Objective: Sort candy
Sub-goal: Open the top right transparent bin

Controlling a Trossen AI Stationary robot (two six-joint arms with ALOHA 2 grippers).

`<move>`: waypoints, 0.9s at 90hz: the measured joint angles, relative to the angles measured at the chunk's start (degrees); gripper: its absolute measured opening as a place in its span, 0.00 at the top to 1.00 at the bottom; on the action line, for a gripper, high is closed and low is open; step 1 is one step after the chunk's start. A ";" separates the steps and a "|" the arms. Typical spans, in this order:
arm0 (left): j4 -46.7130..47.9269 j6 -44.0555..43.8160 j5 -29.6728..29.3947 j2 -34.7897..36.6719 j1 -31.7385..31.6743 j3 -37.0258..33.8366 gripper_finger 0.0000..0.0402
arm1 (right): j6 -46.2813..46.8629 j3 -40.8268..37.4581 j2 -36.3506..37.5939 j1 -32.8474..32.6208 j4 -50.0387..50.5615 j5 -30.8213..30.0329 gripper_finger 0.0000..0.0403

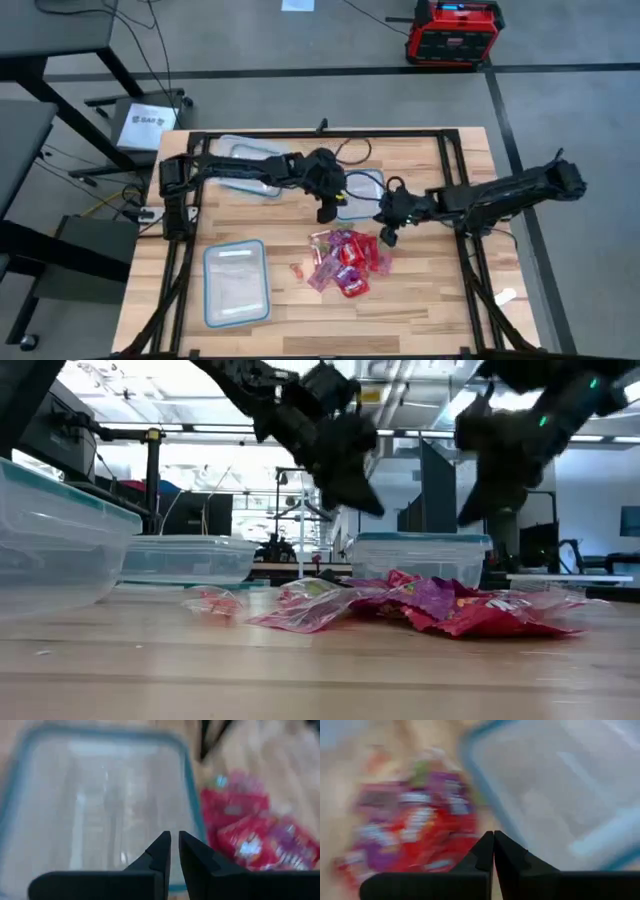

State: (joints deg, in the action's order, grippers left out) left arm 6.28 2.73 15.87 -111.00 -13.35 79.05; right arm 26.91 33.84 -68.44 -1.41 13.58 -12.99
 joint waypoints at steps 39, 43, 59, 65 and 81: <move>-1.20 -0.23 -4.25 -2.27 -5.48 0.07 0.95 | -5.35 0.42 3.37 8.69 1.24 8.87 0.81; -1.29 -0.21 -4.18 -1.74 -5.48 0.07 0.95 | -3.29 0.21 4.48 6.74 2.86 9.16 0.77; -2.61 -0.16 -2.56 0.93 -5.48 0.07 0.95 | 4.27 -9.25 4.28 -1.00 -15.42 4.40 0.63; -3.52 0.19 -2.49 1.03 -5.44 0.09 0.95 | 3.79 -15.05 1.62 -1.22 -31.14 2.91 0.59; -2.88 3.39 -2.55 1.12 -5.48 0.02 0.95 | -2.80 -25.79 -8.56 1.05 -63.67 -1.00 0.54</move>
State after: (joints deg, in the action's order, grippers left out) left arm 3.41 6.12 13.32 -109.89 -18.83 79.07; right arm 24.11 8.05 -77.00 -0.36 -50.09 -13.98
